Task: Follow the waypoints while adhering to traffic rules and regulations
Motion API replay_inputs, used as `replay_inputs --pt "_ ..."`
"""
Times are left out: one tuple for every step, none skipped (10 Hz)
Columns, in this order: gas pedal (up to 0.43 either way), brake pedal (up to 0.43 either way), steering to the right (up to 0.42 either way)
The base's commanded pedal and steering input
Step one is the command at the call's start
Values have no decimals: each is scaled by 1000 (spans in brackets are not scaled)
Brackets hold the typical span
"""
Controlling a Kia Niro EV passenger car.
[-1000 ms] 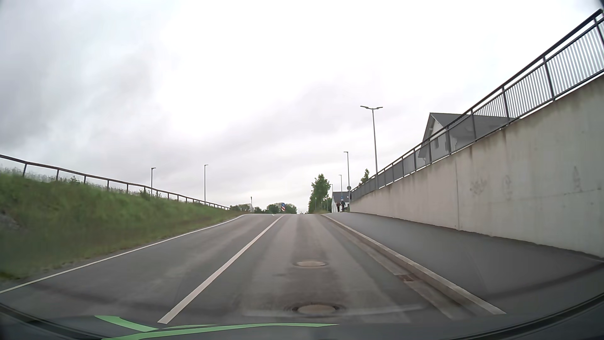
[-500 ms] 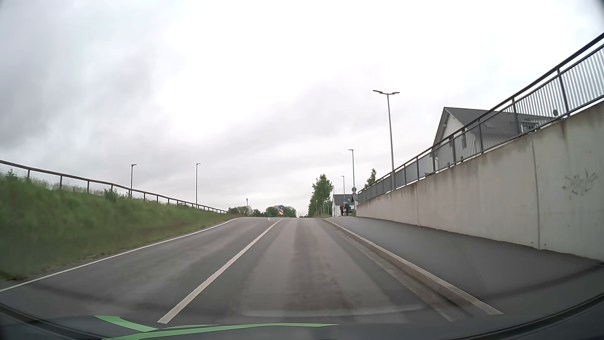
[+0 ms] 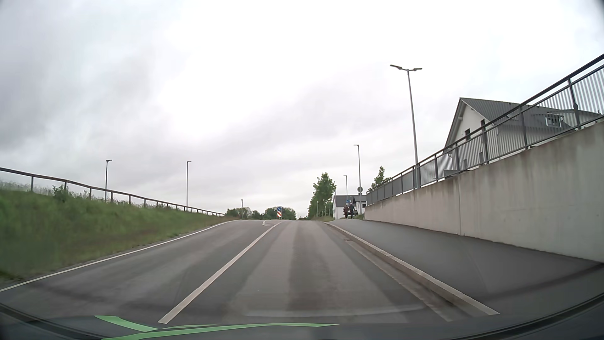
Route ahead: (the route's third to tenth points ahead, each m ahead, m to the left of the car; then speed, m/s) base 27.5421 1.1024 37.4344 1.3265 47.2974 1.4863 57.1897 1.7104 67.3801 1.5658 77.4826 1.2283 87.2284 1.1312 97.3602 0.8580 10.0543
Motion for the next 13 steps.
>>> replay_inputs --pt "130 0 -1" --pt "130 0 -1" --pt "130 0 -1" --pt "138 0 -1" --pt "138 0 -1" --pt "138 0 -1" --pt "138 0 -1" --pt "150 0 -1" --pt "150 0 -1" --pt "150 0 -1" --pt "150 0 -1" --pt "150 0 -1" --pt "150 0 -1"
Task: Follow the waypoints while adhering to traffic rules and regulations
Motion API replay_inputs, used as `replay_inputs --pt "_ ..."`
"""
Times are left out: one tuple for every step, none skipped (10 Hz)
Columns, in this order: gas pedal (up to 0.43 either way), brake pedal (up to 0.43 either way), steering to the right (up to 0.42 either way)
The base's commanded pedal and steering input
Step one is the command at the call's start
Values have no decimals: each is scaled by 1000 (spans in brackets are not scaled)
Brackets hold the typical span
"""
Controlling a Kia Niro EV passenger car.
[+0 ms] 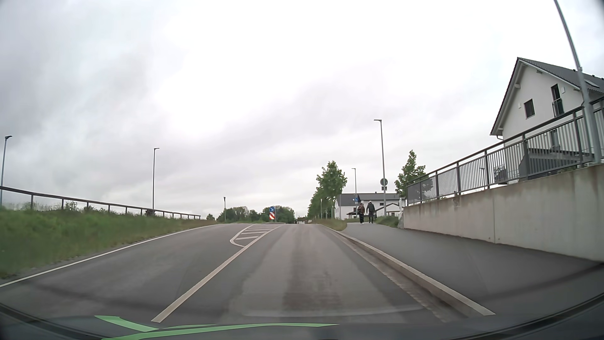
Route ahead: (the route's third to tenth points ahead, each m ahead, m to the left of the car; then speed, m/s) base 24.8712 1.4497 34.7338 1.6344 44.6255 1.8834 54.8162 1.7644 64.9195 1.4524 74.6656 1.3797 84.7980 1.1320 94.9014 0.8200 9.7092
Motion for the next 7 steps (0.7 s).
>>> replay_inputs --pt "150 0 -1" --pt "150 0 -1" --pt "150 0 -1" --pt "150 0 -1" --pt "150 0 -1" --pt "150 0 -1" --pt "150 0 0"
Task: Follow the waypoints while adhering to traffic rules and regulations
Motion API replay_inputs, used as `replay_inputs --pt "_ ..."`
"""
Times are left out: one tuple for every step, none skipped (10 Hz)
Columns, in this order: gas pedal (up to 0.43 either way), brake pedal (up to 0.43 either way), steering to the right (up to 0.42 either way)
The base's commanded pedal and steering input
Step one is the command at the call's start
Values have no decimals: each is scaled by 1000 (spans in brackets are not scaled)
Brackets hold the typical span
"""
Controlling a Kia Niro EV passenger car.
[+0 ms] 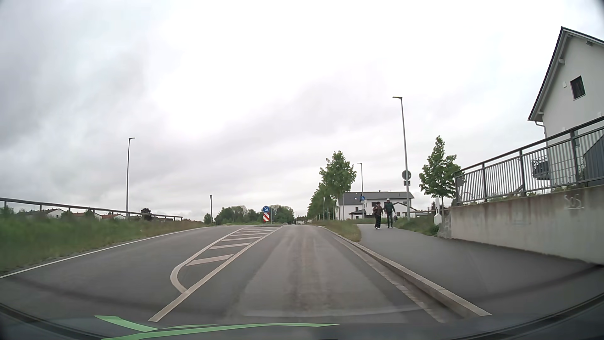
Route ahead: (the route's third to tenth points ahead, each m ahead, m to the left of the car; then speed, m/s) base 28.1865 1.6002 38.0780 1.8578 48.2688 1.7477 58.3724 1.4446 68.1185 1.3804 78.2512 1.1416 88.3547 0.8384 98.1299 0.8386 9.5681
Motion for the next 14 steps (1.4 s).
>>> replay_inputs --pt "150 0 -1" --pt "150 0 -1" --pt "150 0 -1" --pt "150 0 -1" --pt "150 0 -1" --pt "150 0 -1" --pt "150 0 -1" --pt "150 0 -1" --pt "150 0 -1" --pt "150 0 -1" --pt "150 0 -1" --pt "150 0 -1" --pt "150 0 -2" --pt "150 0 -2"
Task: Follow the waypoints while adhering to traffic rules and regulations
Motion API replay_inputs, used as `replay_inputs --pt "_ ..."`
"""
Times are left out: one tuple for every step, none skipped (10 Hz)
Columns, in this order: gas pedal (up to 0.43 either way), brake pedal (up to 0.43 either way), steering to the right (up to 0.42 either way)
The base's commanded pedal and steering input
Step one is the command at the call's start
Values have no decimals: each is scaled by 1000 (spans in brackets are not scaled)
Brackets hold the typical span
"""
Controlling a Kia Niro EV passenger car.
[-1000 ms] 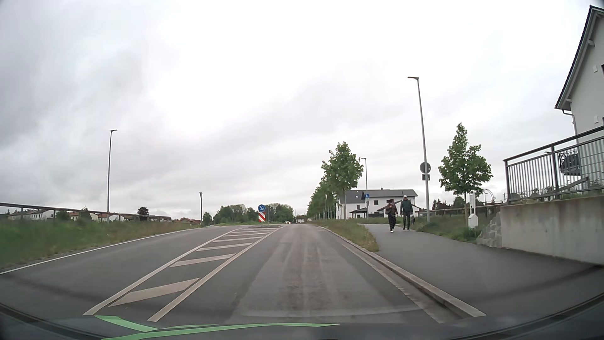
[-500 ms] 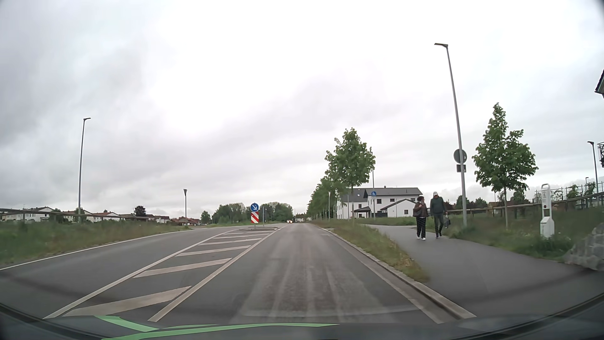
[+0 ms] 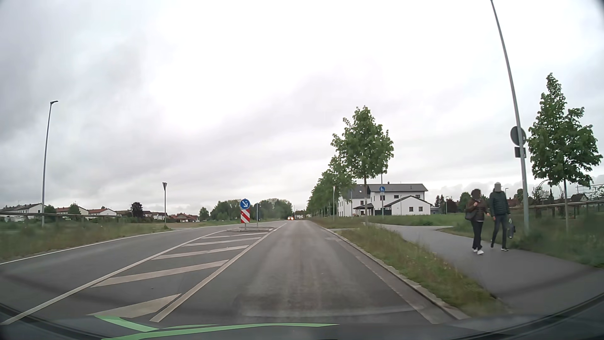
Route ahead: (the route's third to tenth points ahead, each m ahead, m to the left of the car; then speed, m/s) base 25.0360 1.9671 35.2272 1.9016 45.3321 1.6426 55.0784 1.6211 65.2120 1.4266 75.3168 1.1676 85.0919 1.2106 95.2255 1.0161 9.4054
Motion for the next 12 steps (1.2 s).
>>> replay_inputs --pt "150 0 -1" --pt "150 0 -2" --pt "150 0 -2" --pt "150 0 -2" --pt "150 0 -2" --pt "150 0 -3" --pt "150 0 -3" --pt "150 0 -3" --pt "150 0 -4" --pt "150 0 -4" --pt "150 0 -4" --pt "150 0 -4"
